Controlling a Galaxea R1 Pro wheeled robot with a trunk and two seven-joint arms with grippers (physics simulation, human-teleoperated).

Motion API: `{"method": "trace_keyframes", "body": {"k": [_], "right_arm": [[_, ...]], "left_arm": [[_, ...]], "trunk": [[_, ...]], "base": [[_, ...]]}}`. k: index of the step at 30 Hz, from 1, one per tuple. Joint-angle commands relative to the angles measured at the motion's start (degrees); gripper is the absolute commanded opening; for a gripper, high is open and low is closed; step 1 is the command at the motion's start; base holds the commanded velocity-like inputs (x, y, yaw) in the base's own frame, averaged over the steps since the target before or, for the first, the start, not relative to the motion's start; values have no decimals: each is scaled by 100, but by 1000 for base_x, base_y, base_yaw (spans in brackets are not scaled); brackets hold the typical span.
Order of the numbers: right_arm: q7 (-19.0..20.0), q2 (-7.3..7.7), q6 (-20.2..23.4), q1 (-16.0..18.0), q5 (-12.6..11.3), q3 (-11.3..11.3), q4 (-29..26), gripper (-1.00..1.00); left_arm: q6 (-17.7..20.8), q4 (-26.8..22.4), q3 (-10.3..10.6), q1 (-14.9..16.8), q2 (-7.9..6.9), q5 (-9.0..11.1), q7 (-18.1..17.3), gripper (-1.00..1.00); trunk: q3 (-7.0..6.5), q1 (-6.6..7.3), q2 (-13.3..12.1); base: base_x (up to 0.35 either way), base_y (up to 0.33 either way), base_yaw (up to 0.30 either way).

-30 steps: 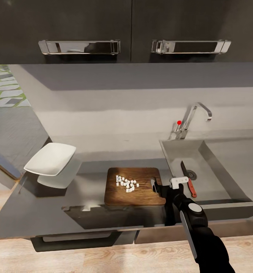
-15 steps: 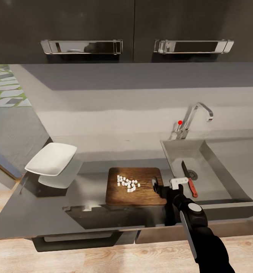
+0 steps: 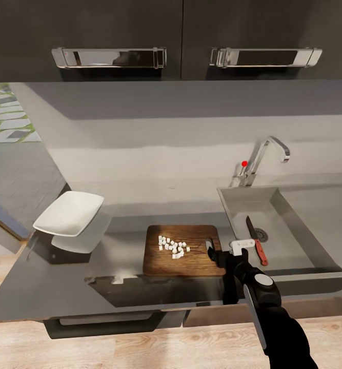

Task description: In the kitchen, take the Vidalia onion out of the sink, dice it on the chopping board with the paring knife, put the diced onion into the bowl on the countertop, then place both the paring knife and the chopping board into the sink.

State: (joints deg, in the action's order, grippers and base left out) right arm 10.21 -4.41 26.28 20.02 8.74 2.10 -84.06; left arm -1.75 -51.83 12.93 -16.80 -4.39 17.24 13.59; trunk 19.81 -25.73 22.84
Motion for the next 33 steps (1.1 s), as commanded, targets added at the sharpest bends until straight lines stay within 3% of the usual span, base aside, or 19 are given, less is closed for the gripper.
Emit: {"method": "trace_keyframes", "body": {"k": [1, 4, 5, 18, 33], "right_arm": [[53, -7, 44, 2, 31, 17, 56, 100], [52, -7, 44, 2, 31, 12, 56, 100], [52, -7, 44, 2, 31, 15, 56, -100], [57, -7, 52, 2, 31, 19, 39, -100], [60, -7, 52, 2, 31, 19, 30, -100]], "left_arm": [[-18, -6, 35, 1, -10, 60, 47, 100], [-18, -3, 35, 3, -10, 60, 47, 100], [-18, -3, 35, 2, -10, 60, 47, 100], [-18, -3, 35, 1, -10, 60, 47, 100], [-18, -3, 35, 1, -10, 60, 48, 100]], "trunk": [[10, -5, 8], [10, -5, 8], [10, -5, 8], [4, -5, 8], [-129, -5, 8]], "base": [[0, 0, 1], [0, 0, 0], [0, 0, 0], [0, 0, 0], [0, 0, 0]]}}
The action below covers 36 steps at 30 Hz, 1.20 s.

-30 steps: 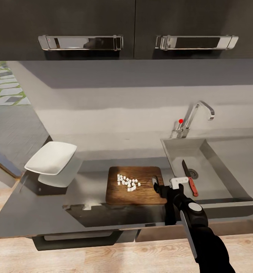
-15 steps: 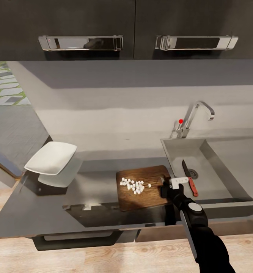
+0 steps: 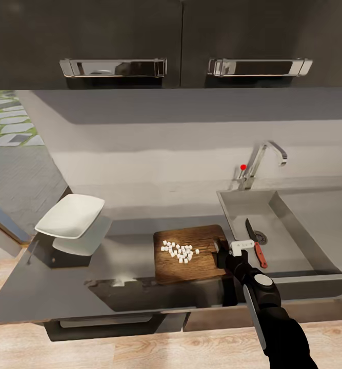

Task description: In the kitchen, take the Vidalia onion out of the sink, dice it on the chopping board with the paring knife, put the diced onion into the bowl on the countertop, then place both the paring knife and the chopping board into the sink.

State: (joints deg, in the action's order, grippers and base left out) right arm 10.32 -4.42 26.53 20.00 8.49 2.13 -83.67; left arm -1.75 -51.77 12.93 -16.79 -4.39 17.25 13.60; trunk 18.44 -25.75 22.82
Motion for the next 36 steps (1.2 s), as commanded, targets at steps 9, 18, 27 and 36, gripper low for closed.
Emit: {"method": "trace_keyframes", "body": {"k": [9, 18, 27, 36], "right_arm": [[58, -7, 28, 4, 56, 15, -9, -100], [60, -7, 548, 4, 56, 28, -92, -100], [66, -7, 663, 4, 56, 33, -106, -100], [67, -7, 661, 4, 48, 33, -106, -100]], "left_arm": [[-18, -8, 34, 2, -9, 59, 46, 100], [-18, -8, 34, 0, -9, 59, 46, 100], [-18, -8, 34, 1, -9, 59, 46, 100], [-18, -8, 34, 2, -9, 60, 46, 100]], "trunk": [[-74, -4, 10], [-157, -4, 10], [-240, -4, 10], [-323, -4, 10]], "base": [[0, 145, 0], [0, 189, 0], [0, 36, 0], [0, 248, 0]]}}
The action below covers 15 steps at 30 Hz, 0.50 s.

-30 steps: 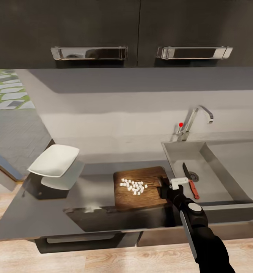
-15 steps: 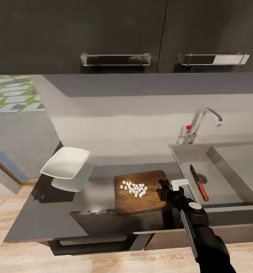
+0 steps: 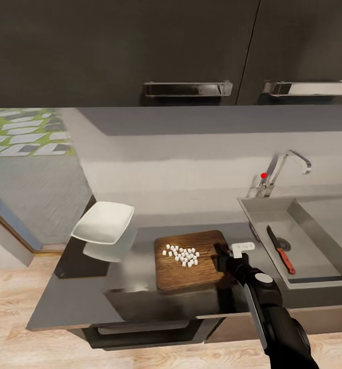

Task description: In the kitchen, take the Vidalia onion out of the sink, dice it on the chopping board with the paring knife, put the diced onion into the bowl on the countertop, then place both the paring knife and the chopping board into the sink.

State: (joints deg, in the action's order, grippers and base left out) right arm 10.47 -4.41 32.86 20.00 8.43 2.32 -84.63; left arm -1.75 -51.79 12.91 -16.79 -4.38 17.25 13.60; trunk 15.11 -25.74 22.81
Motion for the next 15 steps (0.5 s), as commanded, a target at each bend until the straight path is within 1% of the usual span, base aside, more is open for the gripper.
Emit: {"method": "trace_keyframes", "body": {"k": [1, 4, 8, 9, 11, 13, 15], "right_arm": [[52, -8, 28, 4, 54, 14, -10, -100], [52, -8, 28, 4, 53, 14, -10, -100], [52, -8, 32, 4, 37, 14, -10, -100], [52, -6, 34, 4, 3, 17, -10, -100], [52, 19, 36, 4, -200, 21, -10, -100], [52, 31, 36, 4, -323, 22, -10, -100], [52, 35, 36, 4, -365, 22, -10, -100]], "left_arm": [[-18, -7, 37, 1, -10, 60, 47, 100], [-18, -7, 37, 1, -10, 59, 46, 100], [-18, -7, 37, 1, -10, 59, 47, 100], [-18, -7, 37, 2, -10, 59, 47, 100], [-18, -7, 37, 1, -10, 59, 46, 100], [-18, -7, 37, 1, -10, 59, 46, 100], [-18, -7, 37, 2, -10, 59, 46, 100]], "trunk": [[0, -4, 11], [-28, -4, 11], [-65, -4, 11], [-74, -4, 11], [-93, -4, 11], [-111, -4, 11], [-130, -4, 11]], "base": [[0, 183, 0], [0, 72, 0], [0, 10, -40], [0, 2, -91], [0, 1, -108], [0, 0, -116], [0, 30, -119]]}}
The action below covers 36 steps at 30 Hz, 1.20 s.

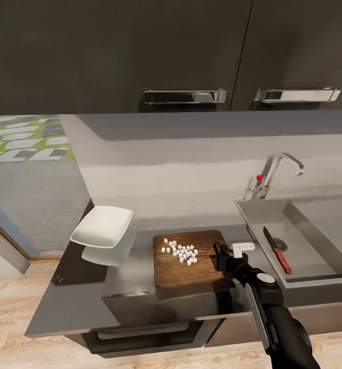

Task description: In the kitchen, take the Vidalia onion out of the sink, dice it on the chopping board with the paring knife, put the diced onion into the bowl on the countertop, then place both the paring knife and the chopping board into the sink.

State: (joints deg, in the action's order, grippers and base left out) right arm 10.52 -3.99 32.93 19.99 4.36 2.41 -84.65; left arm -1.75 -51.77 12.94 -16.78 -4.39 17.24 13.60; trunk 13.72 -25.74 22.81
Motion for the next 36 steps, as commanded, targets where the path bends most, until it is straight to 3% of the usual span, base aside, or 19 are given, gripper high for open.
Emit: {"method": "trace_keyframes", "body": {"k": [1, 15, 36], "right_arm": [[47, -6, 29, 5, 32, 14, -8, -100], [47, -5, 29, 5, 21, 14, -8, -100], [47, -5, 29, 5, 21, 14, -8, -100]], "left_arm": [[-18, -8, 34, 0, -9, 60, 46, 100], [-18, -8, 34, 2, -9, 60, 46, 100], [-18, -8, 34, 0, -9, 60, 46, 100]], "trunk": [[0, -4, 11], [-129, -4, 11], [-324, -4, 11]], "base": [[0, 89, -120], [0, 183, -120], [0, 293, -120]]}}
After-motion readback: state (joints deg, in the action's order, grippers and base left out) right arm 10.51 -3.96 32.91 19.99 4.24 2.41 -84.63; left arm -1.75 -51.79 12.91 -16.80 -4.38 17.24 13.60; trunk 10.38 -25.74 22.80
